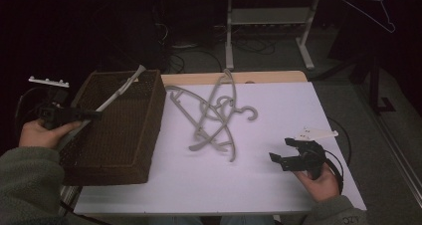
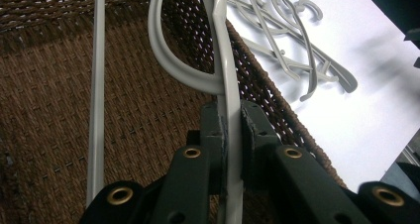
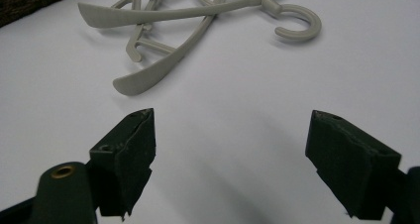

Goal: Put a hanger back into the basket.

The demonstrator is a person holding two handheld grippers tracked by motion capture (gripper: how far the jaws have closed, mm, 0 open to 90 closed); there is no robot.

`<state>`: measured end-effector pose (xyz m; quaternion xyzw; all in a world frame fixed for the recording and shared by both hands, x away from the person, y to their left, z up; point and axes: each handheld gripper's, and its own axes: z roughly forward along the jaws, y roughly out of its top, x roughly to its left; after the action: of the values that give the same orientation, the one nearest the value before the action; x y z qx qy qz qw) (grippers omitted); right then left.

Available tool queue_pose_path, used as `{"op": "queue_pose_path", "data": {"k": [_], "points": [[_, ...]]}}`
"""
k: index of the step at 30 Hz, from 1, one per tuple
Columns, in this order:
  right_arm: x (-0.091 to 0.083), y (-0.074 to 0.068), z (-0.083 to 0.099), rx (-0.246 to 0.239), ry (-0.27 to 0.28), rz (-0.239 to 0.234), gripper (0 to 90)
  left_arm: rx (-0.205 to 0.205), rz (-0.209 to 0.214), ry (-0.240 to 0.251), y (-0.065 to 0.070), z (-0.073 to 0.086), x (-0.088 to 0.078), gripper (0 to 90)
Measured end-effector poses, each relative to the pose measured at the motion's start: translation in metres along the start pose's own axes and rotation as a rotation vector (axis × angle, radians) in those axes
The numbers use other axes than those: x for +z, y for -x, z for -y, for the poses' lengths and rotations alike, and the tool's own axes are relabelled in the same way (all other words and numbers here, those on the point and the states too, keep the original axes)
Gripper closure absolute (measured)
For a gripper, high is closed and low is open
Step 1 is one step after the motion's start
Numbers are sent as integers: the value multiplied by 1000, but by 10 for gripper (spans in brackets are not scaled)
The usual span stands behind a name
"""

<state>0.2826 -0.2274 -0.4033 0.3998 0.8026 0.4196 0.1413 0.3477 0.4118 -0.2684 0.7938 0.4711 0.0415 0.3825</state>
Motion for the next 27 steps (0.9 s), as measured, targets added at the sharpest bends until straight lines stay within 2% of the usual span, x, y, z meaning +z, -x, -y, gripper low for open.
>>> {"op": "queue_pose_path", "data": {"k": [6,15,20,23,26,27], "points": [[-1,0,0,8,0,0,187,58,22,8,2,3,-10,817],[-1,-1,0,4,3,-1,187,104,56,-18,1,13,-15,816],[1,-1,0,5,-4,-1,187,110,45,-20,-3,15,-11,816],[1,-2,0,9,-8,-2,187,132,21,-19,-4,10,-5,816],[1,-2,0,4,-4,-1,187,145,6,-37,-3,8,6,817],[1,-2,0,3,-3,-1,187,160,4,-51,-3,8,9,817]]}}
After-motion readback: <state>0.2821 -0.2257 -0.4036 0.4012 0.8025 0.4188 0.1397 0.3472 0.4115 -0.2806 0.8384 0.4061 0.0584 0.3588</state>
